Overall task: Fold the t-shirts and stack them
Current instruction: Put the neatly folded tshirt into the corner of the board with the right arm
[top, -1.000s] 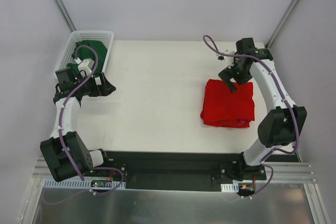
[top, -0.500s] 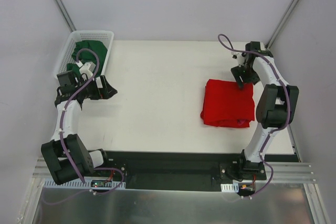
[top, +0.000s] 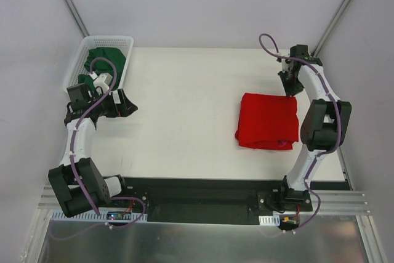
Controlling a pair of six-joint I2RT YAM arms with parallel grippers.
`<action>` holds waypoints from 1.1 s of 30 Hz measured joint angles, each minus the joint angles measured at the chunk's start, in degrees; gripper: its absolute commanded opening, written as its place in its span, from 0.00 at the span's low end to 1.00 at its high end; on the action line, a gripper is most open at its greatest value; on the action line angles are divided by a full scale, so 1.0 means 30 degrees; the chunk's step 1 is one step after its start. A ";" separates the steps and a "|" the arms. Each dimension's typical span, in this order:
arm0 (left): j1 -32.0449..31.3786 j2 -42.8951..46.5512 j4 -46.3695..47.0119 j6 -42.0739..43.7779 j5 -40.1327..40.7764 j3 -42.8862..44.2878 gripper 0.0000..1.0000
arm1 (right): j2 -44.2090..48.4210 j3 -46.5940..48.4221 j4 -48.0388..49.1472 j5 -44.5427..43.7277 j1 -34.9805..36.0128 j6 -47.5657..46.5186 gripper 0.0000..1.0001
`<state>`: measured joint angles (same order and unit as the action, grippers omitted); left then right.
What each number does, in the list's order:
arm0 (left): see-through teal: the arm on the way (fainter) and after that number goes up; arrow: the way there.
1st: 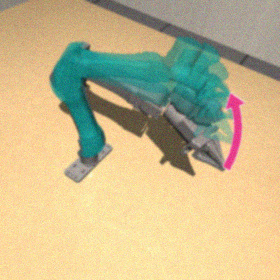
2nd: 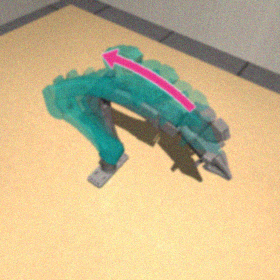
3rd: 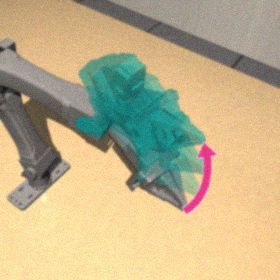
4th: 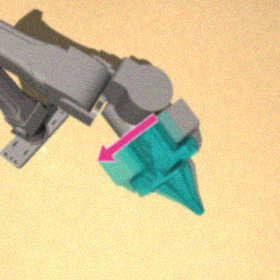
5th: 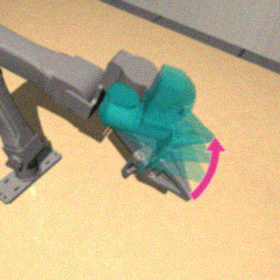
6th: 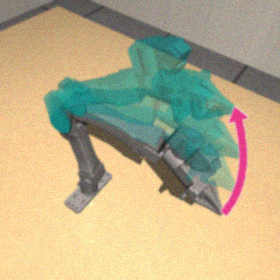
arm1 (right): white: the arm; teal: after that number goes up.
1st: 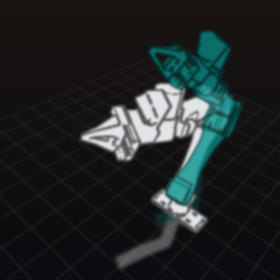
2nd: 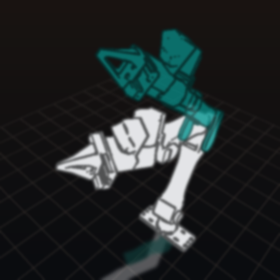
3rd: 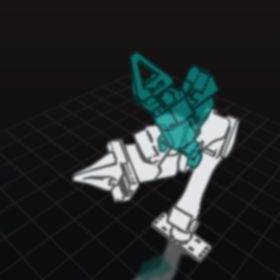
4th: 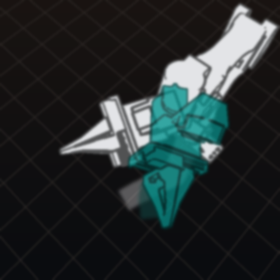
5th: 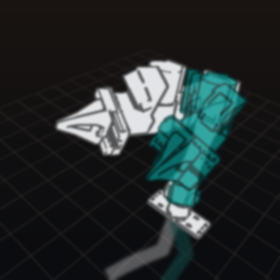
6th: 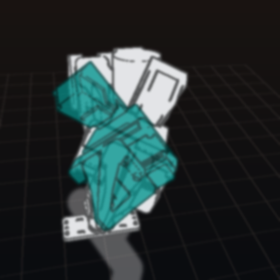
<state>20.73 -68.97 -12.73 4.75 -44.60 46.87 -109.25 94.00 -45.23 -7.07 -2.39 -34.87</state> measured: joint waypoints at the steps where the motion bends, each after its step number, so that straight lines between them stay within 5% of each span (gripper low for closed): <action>1: 0.0000 0.0000 0.0000 0.0000 -0.0015 0.0000 0.99 | 0.0022 -0.0007 0.0000 0.0015 0.0000 0.0095 0.01; 29: 0.0000 0.0051 0.0160 -0.0015 -0.0124 -0.0656 0.99 | 0.0495 -0.1982 0.1836 0.0146 -0.0036 0.0648 0.03; 31: 0.0000 0.0066 0.0168 -0.0015 -0.0131 -0.0736 0.99 | 0.0532 -0.2375 0.2288 0.0160 -0.0051 0.0714 0.05; 33: 0.0000 0.0095 0.0168 -0.0015 -0.0131 -0.0816 0.99 | 0.0590 -0.2594 0.2528 0.0270 -0.0073 0.0816 0.24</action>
<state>20.73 -68.69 -12.23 4.71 -44.99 44.42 -107.48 86.21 -37.65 -6.26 -2.61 -32.42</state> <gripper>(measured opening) 0.993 0.046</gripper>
